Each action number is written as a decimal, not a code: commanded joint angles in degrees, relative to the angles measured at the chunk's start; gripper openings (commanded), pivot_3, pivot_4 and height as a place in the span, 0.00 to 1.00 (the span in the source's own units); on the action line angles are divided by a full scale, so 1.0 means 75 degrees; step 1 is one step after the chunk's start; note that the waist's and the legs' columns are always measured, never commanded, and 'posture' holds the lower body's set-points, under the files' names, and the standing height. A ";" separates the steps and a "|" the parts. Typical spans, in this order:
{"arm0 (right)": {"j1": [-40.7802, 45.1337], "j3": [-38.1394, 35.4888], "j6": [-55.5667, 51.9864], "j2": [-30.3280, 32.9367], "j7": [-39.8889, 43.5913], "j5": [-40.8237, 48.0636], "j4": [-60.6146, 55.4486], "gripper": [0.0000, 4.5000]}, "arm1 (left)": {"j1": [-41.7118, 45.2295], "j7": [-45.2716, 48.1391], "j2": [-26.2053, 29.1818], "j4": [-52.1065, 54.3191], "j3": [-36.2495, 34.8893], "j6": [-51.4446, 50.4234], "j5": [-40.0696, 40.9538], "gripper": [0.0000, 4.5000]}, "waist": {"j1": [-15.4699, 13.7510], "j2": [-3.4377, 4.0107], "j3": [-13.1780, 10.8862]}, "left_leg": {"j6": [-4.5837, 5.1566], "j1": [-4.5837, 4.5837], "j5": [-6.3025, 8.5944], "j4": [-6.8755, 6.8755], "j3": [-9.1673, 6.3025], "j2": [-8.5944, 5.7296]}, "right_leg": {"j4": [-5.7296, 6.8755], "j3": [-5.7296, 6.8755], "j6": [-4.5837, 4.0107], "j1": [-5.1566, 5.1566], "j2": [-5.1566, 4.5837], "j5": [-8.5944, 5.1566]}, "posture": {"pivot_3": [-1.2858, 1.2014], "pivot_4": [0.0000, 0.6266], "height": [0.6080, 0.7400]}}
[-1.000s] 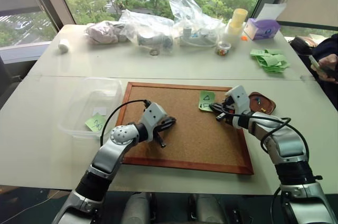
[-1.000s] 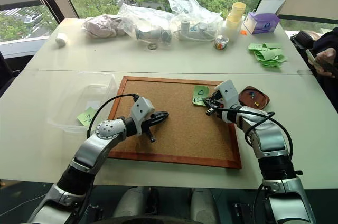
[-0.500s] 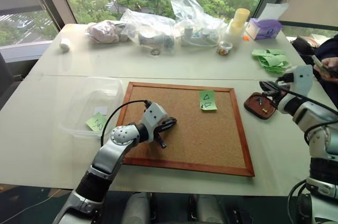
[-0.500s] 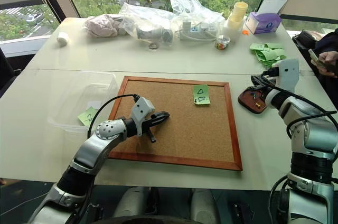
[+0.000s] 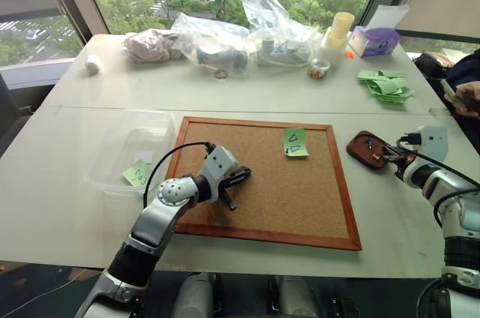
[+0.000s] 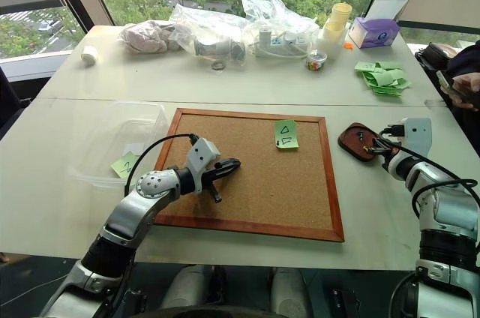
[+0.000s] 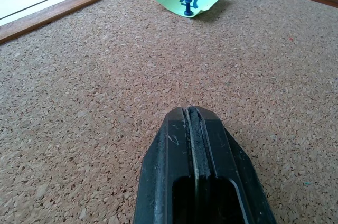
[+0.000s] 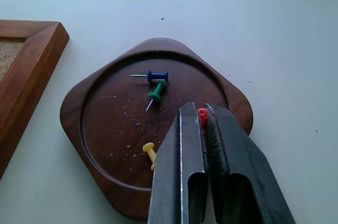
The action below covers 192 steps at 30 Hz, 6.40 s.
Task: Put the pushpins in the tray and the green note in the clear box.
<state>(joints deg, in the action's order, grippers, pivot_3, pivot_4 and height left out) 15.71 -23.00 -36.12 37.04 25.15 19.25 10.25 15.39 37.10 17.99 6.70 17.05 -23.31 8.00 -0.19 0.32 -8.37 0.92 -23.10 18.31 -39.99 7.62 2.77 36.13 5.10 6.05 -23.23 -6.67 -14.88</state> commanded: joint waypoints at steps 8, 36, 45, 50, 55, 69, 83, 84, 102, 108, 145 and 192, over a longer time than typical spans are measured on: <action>-0.0091 0.0383 -0.0048 -0.0211 0.0079 0.0024 -0.0483 0.03 | -0.0260 0.0046 0.0133 -0.0287 0.0153 -0.0328 -0.0127 0.00 | 0.0085 0.0000 0.0001 | 0.0000 0.0005 0.0000 0.0000 -0.0001 0.0004 | 0.0000 0.0000 0.0000 0.0005 0.0000 0.0000 | 0.52 0.24 1.00; 0.0531 0.1573 -0.1298 -0.0202 0.0936 0.1100 -0.3432 0.99 | -0.0200 0.0036 0.0084 -0.0384 0.0144 -0.0299 -0.0122 0.00 | 0.0097 0.0002 0.0001 | 0.0041 0.0002 0.0024 0.0000 -0.0009 0.0003 | 0.0000 0.0000 0.0000 0.0005 -0.0005 0.0000 | 0.52 0.24 1.00; 0.0859 0.3154 -0.0786 -0.0917 0.0809 0.0321 -0.2869 0.99 | -0.0192 0.0008 0.0051 -0.0378 0.0145 -0.0301 -0.0138 0.00 | 0.0088 0.0002 0.0001 | 0.0045 -0.0001 0.0026 -0.0001 -0.0009 0.0000 | 0.0000 0.0001 -0.0001 0.0003 -0.0008 0.0000 | 0.52 0.24 1.00; 0.1089 0.3483 -0.0345 -0.1073 0.0849 -0.0102 -0.2160 0.94 | -0.0212 -0.0026 0.0034 -0.0356 0.0127 -0.0309 -0.0138 0.00 | 0.0091 0.0002 0.0001 | 0.0007 -0.0002 0.0004 -0.0002 -0.0005 -0.0003 | -0.0002 0.0002 0.0000 0.0004 -0.0008 0.0000 | 0.52 0.24 1.00; 0.1195 0.3610 -0.0121 -0.1216 0.0931 -0.0305 -0.1764 0.49 | -0.0238 -0.0049 0.0024 -0.0328 0.0121 -0.0305 -0.0140 0.00 | 0.0093 0.0002 0.0001 | 0.0006 -0.0003 0.0004 -0.0001 -0.0006 -0.0003 | 0.0000 0.0002 0.0000 0.0004 -0.0008 0.0000 | 0.52 0.24 1.00; 0.1025 0.3393 0.0042 -0.0907 0.1166 -0.0523 -0.2610 0.00 | -0.0325 -0.0147 0.0044 -0.0215 0.0100 -0.0411 -0.0132 0.00 | 0.0086 0.0002 0.0001 | 0.0006 -0.0007 0.0004 -0.0001 -0.0007 -0.0002 | -0.0001 0.0002 0.0000 0.0000 -0.0009 0.0000 | 0.52 0.24 1.00; 0.0831 0.3006 -0.0709 -0.0021 0.1985 0.0287 -0.4481 0.00 | 0.0016 0.0043 0.0349 -0.0382 -0.0307 -0.0290 -0.0041 0.00 | 0.0106 0.0002 -0.0001 | 0.0020 -0.0011 0.0012 -0.0001 -0.0008 -0.0001 | -0.0002 0.0003 0.0000 -0.0006 -0.0010 0.0000 | 0.52 0.24 1.00; 0.0796 0.3037 -0.0721 0.0058 0.2063 0.0308 -0.4593 0.00 | 0.0096 0.0162 0.0427 -0.0361 -0.0508 -0.0379 0.0160 0.00 | 0.0109 0.0002 -0.0001 | 0.0021 -0.0011 0.0012 -0.0001 -0.0008 -0.0001 | -0.0002 0.0004 0.0000 -0.0007 -0.0010 0.0000 | 0.52 0.24 1.00; 0.0726 0.3664 -0.0441 0.0616 0.2498 0.0093 -0.5268 0.00 | 0.3625 0.1374 -0.0318 -0.2068 -0.2570 -0.3205 0.3756 0.92 | -0.0077 -0.0090 -0.0076 | 0.0000 -0.0042 0.0000 -0.0005 -0.0007 -0.0038 | -0.0011 0.0006 0.0012 -0.0026 -0.0003 -0.0005 | 0.52 0.24 1.00; 0.0739 0.3789 -0.0396 0.0771 0.2554 -0.0039 -0.5547 0.00 | 0.3875 0.1205 -0.1026 -0.2444 -0.2325 -0.3707 0.3799 1.00 | -0.0056 -0.0093 -0.0077 | -0.0009 -0.0038 -0.0005 -0.0004 -0.0008 -0.0036 | -0.0008 0.0007 0.0020 -0.0025 0.0001 -0.0007 | 0.52 0.24 1.00; 0.0567 0.0467 -0.2531 0.0282 0.1101 0.1886 -0.5873 0.00 | 0.4162 0.1225 -0.1201 -0.3789 -0.1977 -0.2403 0.2812 0.01 | -0.0080 -0.0095 -0.0079 | -0.0018 -0.0040 -0.0010 -0.0004 -0.0015 -0.0033 | -0.0007 0.0007 0.0018 -0.0026 0.0005 -0.0006 | 0.52 0.24 1.00; -0.0182 0.0565 -0.1503 0.1009 0.2055 0.2270 -0.4475 0.98 | 0.3467 -0.0180 -0.0728 -0.1934 -0.2310 -0.1176 0.1982 0.00 | -0.0069 -0.0084 -0.0079 | -0.0031 -0.0034 -0.0018 -0.0003 -0.0015 -0.0031 | 0.0001 0.0006 0.0019 -0.0021 0.0013 -0.0007 | 0.52 0.24 1.00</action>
<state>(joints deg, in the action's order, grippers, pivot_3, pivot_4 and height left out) 14.71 -19.79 -48.51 43.11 36.20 33.79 -19.10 40.40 37.15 12.30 -10.35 1.18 -33.84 23.06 -0.71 -0.31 -8.97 0.69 -23.36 18.18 -40.02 7.52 2.53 36.13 5.14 6.19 -23.37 -6.57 -14.93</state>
